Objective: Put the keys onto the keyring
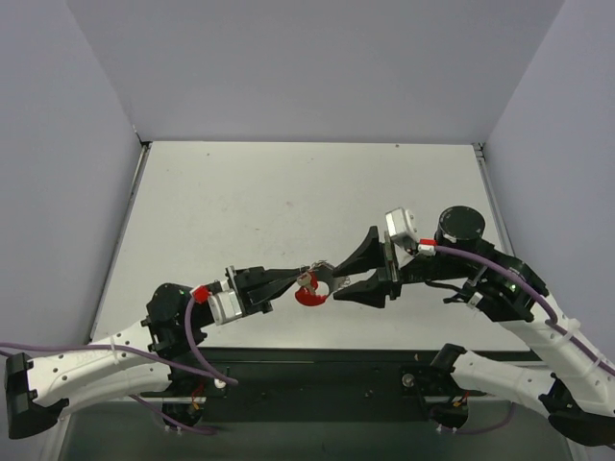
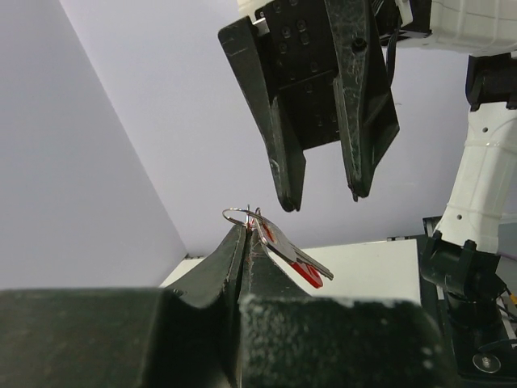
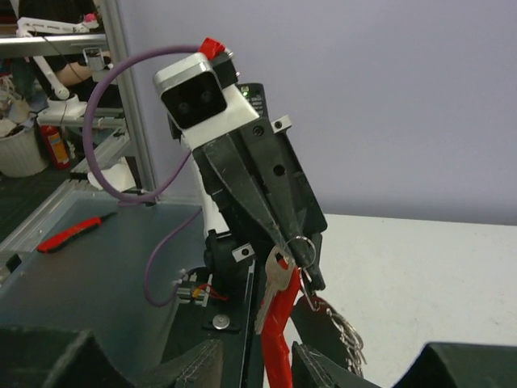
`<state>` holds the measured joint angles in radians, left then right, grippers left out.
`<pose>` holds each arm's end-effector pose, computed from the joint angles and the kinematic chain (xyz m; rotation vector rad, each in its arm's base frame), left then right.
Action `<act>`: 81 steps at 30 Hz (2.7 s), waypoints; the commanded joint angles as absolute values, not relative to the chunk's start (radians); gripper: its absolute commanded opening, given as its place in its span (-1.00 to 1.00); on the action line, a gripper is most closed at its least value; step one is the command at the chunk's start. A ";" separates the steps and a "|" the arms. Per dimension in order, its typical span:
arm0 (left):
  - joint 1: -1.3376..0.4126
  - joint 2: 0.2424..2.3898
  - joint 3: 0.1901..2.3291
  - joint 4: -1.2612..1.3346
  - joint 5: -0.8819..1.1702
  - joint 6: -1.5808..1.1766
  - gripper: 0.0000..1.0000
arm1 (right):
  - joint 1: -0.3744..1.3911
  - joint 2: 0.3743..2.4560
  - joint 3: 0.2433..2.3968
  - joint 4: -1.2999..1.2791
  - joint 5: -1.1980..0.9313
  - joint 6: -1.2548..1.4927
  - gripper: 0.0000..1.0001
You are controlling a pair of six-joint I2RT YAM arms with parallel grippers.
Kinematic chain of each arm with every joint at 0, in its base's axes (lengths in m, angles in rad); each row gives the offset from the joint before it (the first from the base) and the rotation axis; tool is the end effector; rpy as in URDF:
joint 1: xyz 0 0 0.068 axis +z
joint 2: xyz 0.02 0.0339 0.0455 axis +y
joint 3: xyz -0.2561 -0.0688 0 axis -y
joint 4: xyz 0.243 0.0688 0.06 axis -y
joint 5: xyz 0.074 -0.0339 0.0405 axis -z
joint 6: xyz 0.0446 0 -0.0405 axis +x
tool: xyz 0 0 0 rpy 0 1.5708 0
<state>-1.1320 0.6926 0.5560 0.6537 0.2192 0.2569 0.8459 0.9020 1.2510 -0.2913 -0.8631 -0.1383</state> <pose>0.0651 -0.1616 0.3615 0.8561 0.7057 -0.9028 0.0886 0.1511 0.4598 -1.3489 0.9728 1.1943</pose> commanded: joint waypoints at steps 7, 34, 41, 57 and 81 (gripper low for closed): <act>-1.123 0.689 0.614 0.693 0.267 0.190 -1.00 | 0.845 0.884 1.210 -0.180 -0.919 -0.226 -0.40; -1.123 0.695 0.618 0.701 0.273 0.187 -1.00 | 0.847 0.948 1.180 -0.037 -0.899 -0.146 -0.75; -1.123 0.699 0.614 0.710 0.267 0.189 -1.00 | 0.845 0.951 1.181 -0.035 -0.879 -0.138 -0.88; -1.121 0.722 0.627 0.719 0.262 0.183 -1.00 | 0.847 0.956 1.195 -0.040 -0.887 -0.121 -1.00; -1.121 0.722 0.629 0.736 0.244 0.169 -1.00 | 0.845 0.959 1.207 -0.061 -0.864 -0.118 -1.00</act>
